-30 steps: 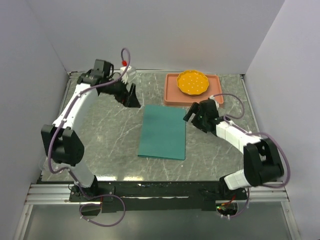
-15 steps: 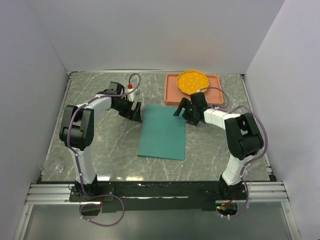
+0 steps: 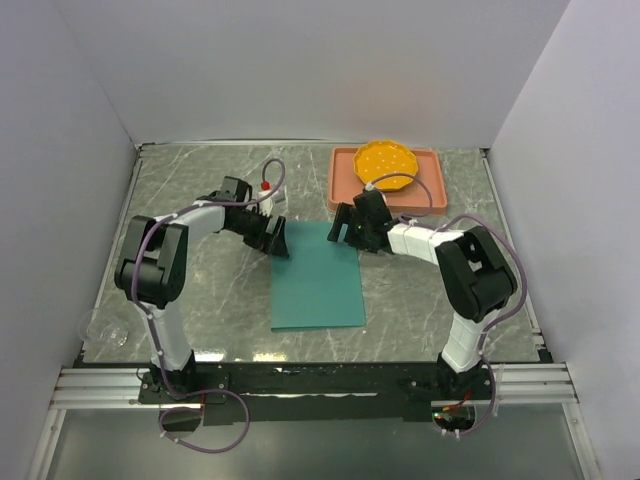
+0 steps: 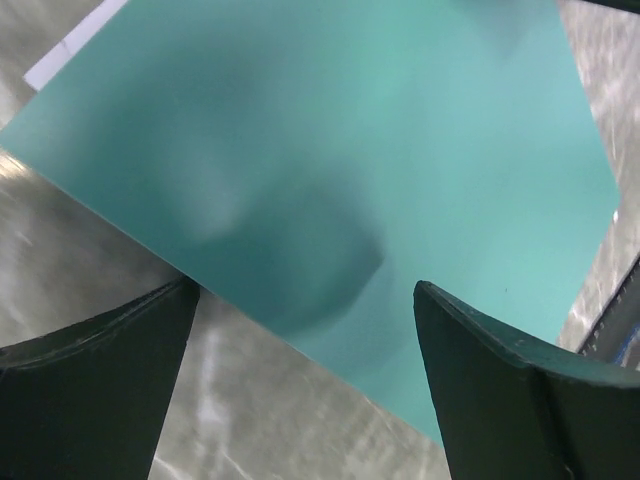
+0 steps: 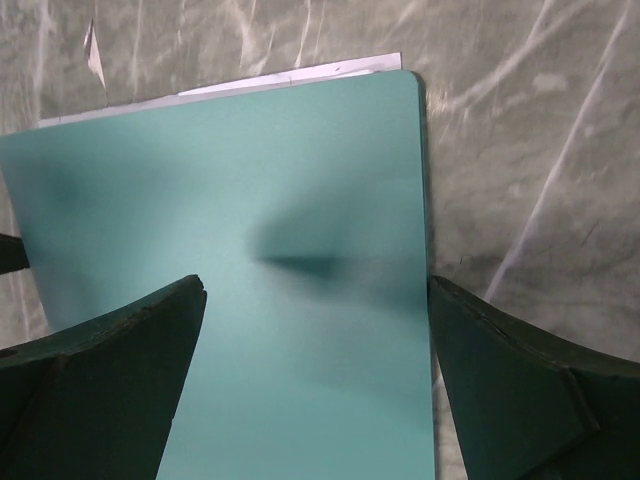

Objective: Put the files into the folder

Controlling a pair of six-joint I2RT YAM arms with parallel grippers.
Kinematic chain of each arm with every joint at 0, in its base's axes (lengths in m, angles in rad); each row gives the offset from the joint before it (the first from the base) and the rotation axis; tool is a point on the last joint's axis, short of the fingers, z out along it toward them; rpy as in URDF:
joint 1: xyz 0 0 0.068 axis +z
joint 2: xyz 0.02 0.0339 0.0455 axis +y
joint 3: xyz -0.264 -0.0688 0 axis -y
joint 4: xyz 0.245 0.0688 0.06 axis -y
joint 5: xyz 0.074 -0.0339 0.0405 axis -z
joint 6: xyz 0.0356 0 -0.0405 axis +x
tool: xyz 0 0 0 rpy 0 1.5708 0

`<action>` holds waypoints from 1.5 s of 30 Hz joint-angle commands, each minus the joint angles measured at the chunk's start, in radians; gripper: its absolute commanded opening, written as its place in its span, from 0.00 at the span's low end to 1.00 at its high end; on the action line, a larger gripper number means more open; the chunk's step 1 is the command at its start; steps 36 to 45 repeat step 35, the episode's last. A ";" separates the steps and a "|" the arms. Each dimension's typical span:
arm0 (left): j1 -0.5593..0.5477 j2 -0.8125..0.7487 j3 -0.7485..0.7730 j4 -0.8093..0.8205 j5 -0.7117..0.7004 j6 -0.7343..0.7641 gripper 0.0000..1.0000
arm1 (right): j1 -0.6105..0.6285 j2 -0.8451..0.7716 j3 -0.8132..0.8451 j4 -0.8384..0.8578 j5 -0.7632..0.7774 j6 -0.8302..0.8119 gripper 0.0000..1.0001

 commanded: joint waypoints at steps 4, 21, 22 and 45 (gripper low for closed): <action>-0.032 -0.102 -0.069 -0.035 0.067 0.025 0.96 | 0.065 -0.052 -0.072 -0.074 -0.026 0.041 0.99; 0.020 -0.221 0.189 -0.238 -0.025 0.040 0.96 | 0.155 -0.291 0.050 -0.307 0.270 -0.078 1.00; 0.026 -0.267 0.190 -0.246 -0.022 0.037 0.96 | 0.164 -0.344 0.040 -0.301 0.264 -0.119 1.00; 0.060 -0.623 -0.049 -0.224 -0.154 0.028 0.96 | 0.238 -0.679 -0.127 -0.258 0.139 -0.204 1.00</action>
